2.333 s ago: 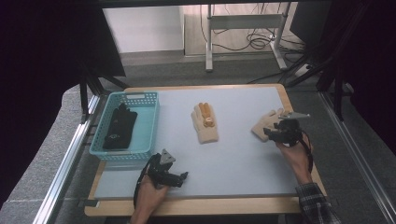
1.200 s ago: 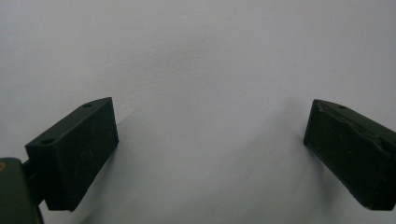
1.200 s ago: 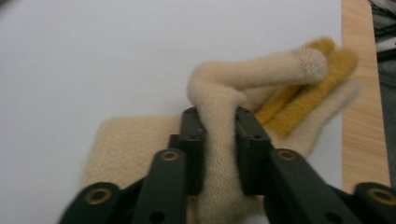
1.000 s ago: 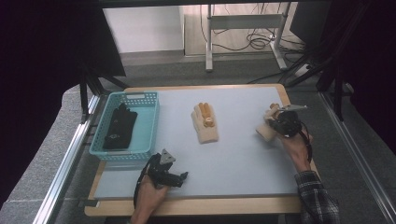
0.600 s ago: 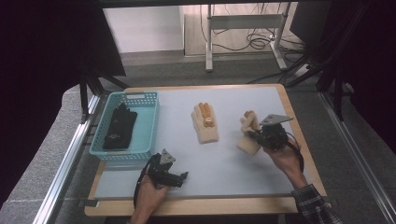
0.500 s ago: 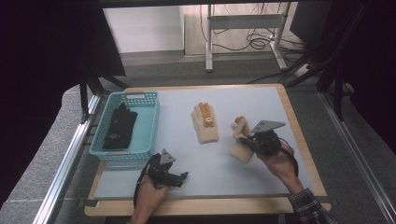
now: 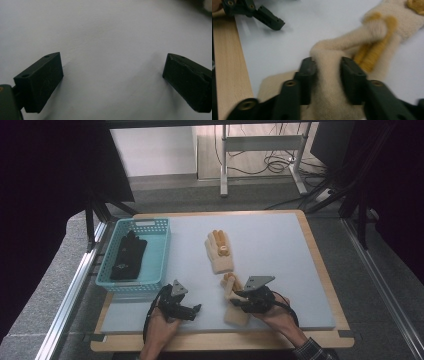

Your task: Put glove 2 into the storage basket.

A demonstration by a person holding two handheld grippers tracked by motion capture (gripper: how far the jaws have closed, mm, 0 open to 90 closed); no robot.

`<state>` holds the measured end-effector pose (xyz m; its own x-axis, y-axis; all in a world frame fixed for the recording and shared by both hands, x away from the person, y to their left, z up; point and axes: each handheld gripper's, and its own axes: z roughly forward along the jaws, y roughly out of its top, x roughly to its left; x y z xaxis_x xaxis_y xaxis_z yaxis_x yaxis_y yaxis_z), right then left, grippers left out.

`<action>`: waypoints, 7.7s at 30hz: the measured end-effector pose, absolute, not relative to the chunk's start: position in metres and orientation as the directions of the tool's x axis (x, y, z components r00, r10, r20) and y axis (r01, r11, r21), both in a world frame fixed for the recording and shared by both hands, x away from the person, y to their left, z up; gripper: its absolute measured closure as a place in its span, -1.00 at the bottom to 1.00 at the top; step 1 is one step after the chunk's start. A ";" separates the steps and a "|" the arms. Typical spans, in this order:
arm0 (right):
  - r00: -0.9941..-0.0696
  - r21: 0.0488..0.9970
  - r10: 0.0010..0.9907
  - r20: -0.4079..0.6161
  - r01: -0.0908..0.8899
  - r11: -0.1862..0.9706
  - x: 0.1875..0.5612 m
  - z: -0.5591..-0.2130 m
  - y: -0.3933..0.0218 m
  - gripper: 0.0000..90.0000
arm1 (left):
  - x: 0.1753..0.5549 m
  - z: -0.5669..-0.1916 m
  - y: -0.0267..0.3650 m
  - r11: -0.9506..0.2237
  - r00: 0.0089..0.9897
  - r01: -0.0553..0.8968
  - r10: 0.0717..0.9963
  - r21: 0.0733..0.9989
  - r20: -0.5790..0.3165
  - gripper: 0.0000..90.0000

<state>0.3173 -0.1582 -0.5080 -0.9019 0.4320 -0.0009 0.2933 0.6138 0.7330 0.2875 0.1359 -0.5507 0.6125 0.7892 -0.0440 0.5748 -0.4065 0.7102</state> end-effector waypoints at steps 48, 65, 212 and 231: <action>-0.835 0.772 0.550 -0.010 0.343 0.535 0.432 -0.498 -0.129 0.36 | 0.288 -0.550 0.137 -0.422 0.619 0.575 0.785 0.702 -0.036 -0.93; -0.840 0.766 0.542 0.028 0.367 0.528 0.501 -0.521 -0.110 -0.02 | 0.288 -0.550 0.137 -0.415 0.617 0.576 0.786 0.704 -0.041 -0.93; -0.802 0.773 0.596 0.033 0.399 0.493 0.323 -0.512 -0.184 0.48 | 0.277 -0.555 0.167 -0.344 0.544 0.600 0.837 0.722 -0.053 -0.96; -0.629 0.741 0.777 -0.031 0.507 0.440 0.346 -0.529 -0.270 -0.35 | 0.275 -0.554 0.171 -0.337 0.543 0.595 0.838 0.729 -0.056 -0.84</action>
